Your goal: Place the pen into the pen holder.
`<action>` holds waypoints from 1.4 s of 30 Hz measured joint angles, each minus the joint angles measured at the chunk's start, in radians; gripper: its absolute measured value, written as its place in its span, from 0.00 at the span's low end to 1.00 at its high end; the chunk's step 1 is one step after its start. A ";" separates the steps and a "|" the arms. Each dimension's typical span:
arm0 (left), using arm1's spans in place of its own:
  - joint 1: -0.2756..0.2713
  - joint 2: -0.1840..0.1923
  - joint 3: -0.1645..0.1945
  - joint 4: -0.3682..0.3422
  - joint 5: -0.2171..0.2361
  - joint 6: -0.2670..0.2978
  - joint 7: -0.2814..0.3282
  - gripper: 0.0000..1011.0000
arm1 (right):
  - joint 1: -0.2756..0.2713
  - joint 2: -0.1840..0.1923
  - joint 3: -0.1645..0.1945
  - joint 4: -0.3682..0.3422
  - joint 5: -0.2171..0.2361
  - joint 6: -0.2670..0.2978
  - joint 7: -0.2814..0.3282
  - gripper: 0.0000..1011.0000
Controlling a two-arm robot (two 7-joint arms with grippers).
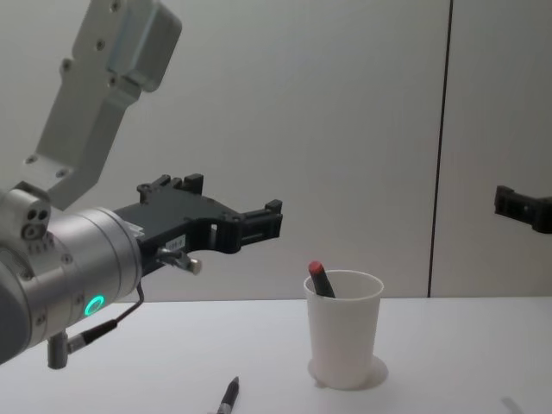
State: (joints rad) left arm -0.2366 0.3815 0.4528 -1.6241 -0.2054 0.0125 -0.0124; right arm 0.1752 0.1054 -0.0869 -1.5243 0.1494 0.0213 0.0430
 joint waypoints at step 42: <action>-0.024 -0.036 -0.040 0.122 -0.232 0.260 -0.003 0.99 | -0.011 0.005 0.004 -0.011 0.005 0.005 -0.003 0.99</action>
State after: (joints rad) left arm -0.2605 0.3450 0.4126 -1.5026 -0.4373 0.2723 -0.0157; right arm 0.1645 0.1108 -0.0825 -1.5354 0.1546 0.0263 0.0396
